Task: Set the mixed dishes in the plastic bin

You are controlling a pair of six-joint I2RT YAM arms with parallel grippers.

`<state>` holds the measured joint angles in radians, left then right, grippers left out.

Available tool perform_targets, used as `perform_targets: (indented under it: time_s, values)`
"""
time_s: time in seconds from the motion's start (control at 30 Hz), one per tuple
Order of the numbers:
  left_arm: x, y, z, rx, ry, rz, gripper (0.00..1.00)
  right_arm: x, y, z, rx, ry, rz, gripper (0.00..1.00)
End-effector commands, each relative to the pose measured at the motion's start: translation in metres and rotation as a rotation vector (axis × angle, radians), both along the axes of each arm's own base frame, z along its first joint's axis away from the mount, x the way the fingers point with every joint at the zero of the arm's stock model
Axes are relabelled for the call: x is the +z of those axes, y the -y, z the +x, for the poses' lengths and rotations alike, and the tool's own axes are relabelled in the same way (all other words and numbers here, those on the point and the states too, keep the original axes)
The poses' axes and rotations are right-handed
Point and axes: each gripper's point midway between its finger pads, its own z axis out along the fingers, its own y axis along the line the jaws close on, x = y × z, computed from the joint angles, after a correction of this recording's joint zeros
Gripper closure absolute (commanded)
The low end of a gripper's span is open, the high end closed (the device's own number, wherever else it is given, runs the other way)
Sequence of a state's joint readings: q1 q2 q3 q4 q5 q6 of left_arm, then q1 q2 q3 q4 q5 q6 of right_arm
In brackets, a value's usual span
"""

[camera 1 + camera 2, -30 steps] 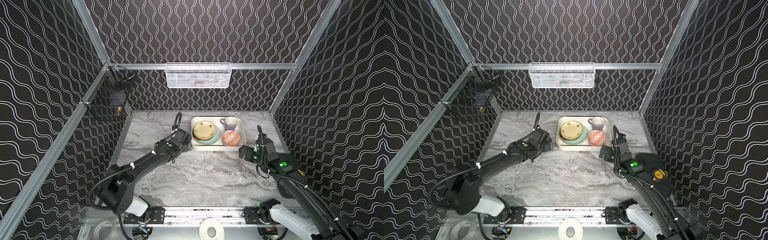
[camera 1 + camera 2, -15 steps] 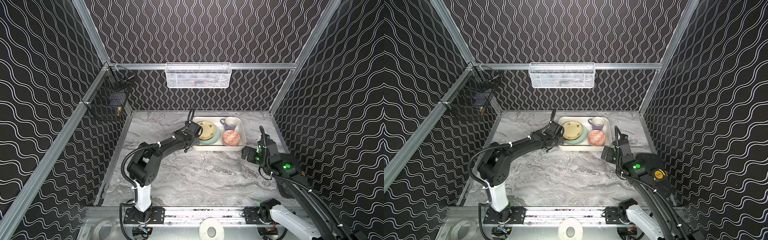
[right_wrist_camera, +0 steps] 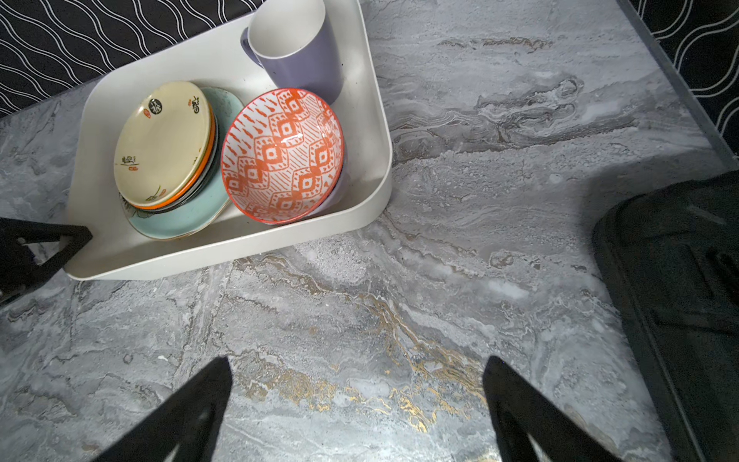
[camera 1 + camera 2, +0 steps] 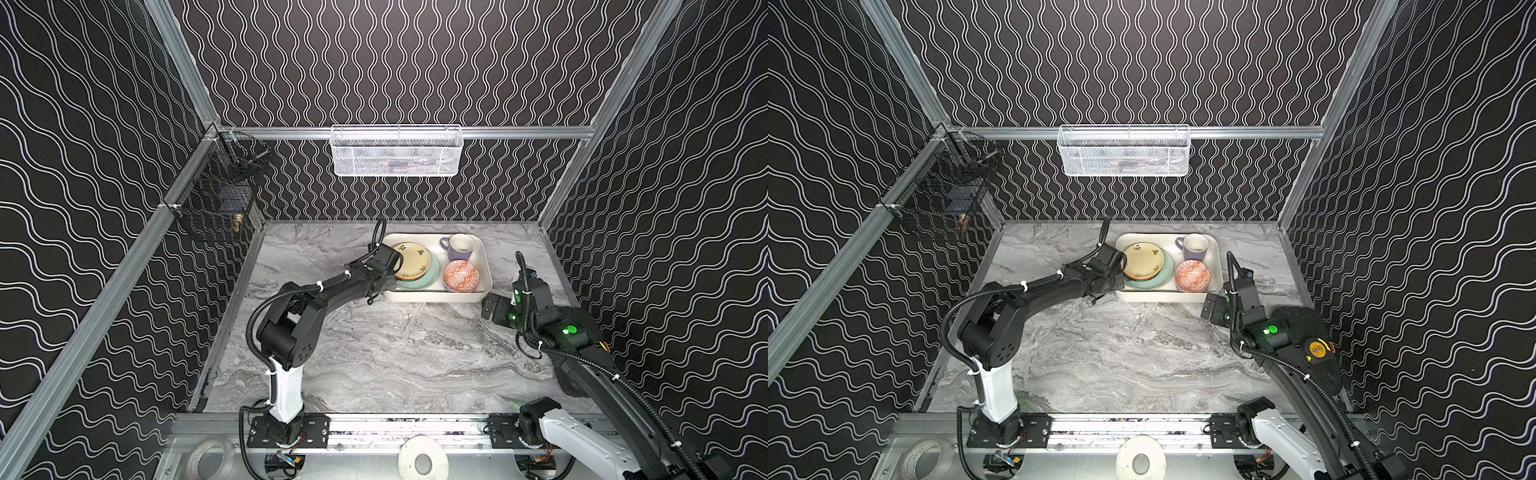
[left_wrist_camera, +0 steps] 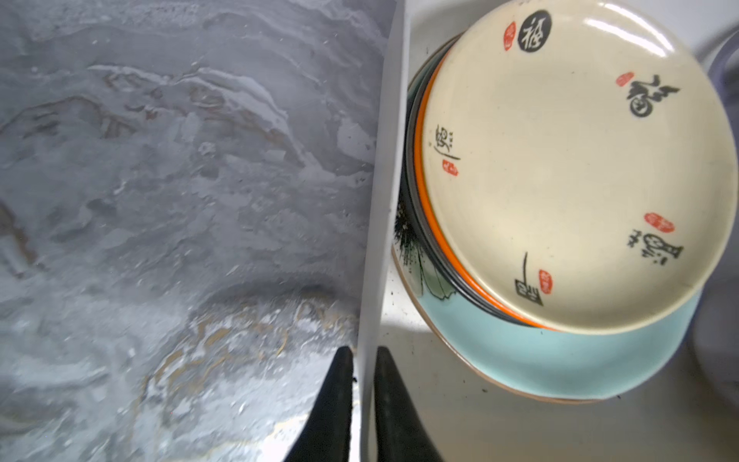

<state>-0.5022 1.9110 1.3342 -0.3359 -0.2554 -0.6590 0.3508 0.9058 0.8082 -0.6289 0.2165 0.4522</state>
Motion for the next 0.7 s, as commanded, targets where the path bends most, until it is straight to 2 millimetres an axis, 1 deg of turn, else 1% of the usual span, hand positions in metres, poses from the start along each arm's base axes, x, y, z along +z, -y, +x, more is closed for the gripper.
perform_targets:
  time_s: [0.0, 0.27, 0.43, 0.67]
  values:
    - [-0.006, -0.024, -0.020, 0.024, -0.068, 0.085, 0.88, 0.001, -0.002, 0.003, 0.005, 0.011, 0.007, 0.01]
    - [-0.004, -0.039, -0.044, 0.012, -0.097, 0.100, 0.90, -0.002, -0.007, 0.003, 0.020, -0.004, 0.025, 0.01]
    - [0.000, -0.049, -0.070, -0.002, -0.107, 0.095, 0.91, -0.003, -0.007, 0.002, 0.024, -0.008, 0.027, 0.01]
    - [0.006, -0.074, -0.107, 0.016, -0.114, 0.126, 0.91, -0.005, -0.013, 0.003, 0.041, -0.016, 0.049, 0.01]
